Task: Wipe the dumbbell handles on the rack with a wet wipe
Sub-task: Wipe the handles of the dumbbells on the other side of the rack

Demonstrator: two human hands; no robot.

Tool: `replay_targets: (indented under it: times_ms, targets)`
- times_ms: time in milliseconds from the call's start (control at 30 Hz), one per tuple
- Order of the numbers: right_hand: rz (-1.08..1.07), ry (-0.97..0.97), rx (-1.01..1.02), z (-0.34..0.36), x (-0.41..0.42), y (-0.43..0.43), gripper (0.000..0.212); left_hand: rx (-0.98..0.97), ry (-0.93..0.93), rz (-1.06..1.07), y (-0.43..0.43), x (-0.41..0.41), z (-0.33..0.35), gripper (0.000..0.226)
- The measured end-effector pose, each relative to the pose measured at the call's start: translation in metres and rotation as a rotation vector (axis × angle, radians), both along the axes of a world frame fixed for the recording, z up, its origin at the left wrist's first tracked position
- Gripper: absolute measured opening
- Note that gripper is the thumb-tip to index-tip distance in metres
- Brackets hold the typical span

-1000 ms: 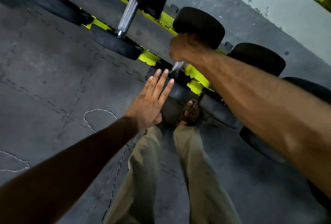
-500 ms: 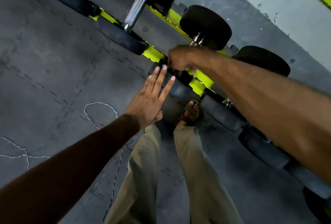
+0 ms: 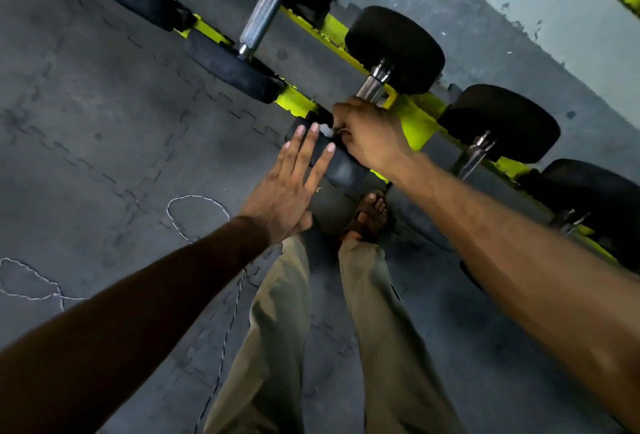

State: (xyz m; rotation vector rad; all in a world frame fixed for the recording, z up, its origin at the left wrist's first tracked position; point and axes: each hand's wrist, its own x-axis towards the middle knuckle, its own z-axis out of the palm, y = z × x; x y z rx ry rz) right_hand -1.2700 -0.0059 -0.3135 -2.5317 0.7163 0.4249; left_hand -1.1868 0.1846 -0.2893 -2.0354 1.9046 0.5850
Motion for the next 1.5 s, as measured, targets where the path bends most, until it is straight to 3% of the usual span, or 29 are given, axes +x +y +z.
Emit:
replay_targets:
  times_ms: [167, 233, 300, 367, 500, 633, 767, 833, 1000, 1200, 1267, 1333, 1433, 1500]
  targets:
    - [-0.503, 0.012, 0.043, -0.021, -0.018, 0.022, 0.015, -0.01, -0.014, 0.003, 0.0, -0.001, -0.001, 0.11]
    - [-0.745, -0.041, 0.252, -0.035, -0.023, 0.028, 0.013, -0.013, -0.004, 0.012, 0.0, -0.002, -0.002, 0.107]
    - [-1.007, -0.14, 0.591, -0.047, -0.022, 0.029, 0.014, -0.016, 0.003, 0.022, 0.0, -0.002, -0.003, 0.111]
    - [-1.186, -0.228, 0.864, -0.052, -0.016, 0.022, 0.029, -0.013, 0.011, 0.029, 0.0, -0.002, -0.005, 0.117]
    - [-1.208, -0.263, 1.152, -0.06, -0.013, 0.005, 0.041, -0.006, -0.001, 0.018, -0.001, -0.002, -0.008, 0.121]
    - [-1.21, -0.262, 1.063, -0.067, -0.028, 0.019, 0.035, 0.021, -0.015, 0.017, 0.002, -0.004, -0.005, 0.122]
    - [-1.283, -0.356, 1.031, -0.055, -0.041, 0.022, 0.015, 0.018, -0.005, 0.018, 0.001, -0.002, -0.001, 0.122]
    - [-1.348, -0.417, 1.044, -0.055, -0.033, 0.006, 0.015, 0.009, -0.016, 0.017, 0.0, -0.002, -0.003, 0.119]
    - [-1.655, -0.553, 1.292, -0.07, 0.002, -0.046, 0.026, 0.002, -0.045, 0.024, 0.003, -0.003, -0.008, 0.121]
    - [-1.784, -0.641, 1.515, -0.069, 0.013, -0.047, 0.034, 0.005, -0.055, 0.017, 0.004, -0.007, -0.006, 0.126]
    - [-1.842, -0.693, 1.509, -0.068, 0.018, -0.046, 0.034, 0.001, -0.051, 0.02, 0.002, -0.006, -0.007, 0.125]
    - [-1.854, -0.735, 1.373, -0.069, 0.023, -0.037, 0.029, -0.004, -0.033, 0.021, 0.002, -0.005, -0.007, 0.125]
    - [-1.809, -0.721, 1.035, -0.071, 0.022, -0.022, 0.009, 0.0, -0.032, 0.021, 0.004, -0.005, -0.008, 0.125]
    - [-1.761, -0.757, 0.672, -0.073, 0.019, -0.016, 0.015, -0.001, -0.036, 0.016, 0.004, -0.005, -0.008, 0.126]
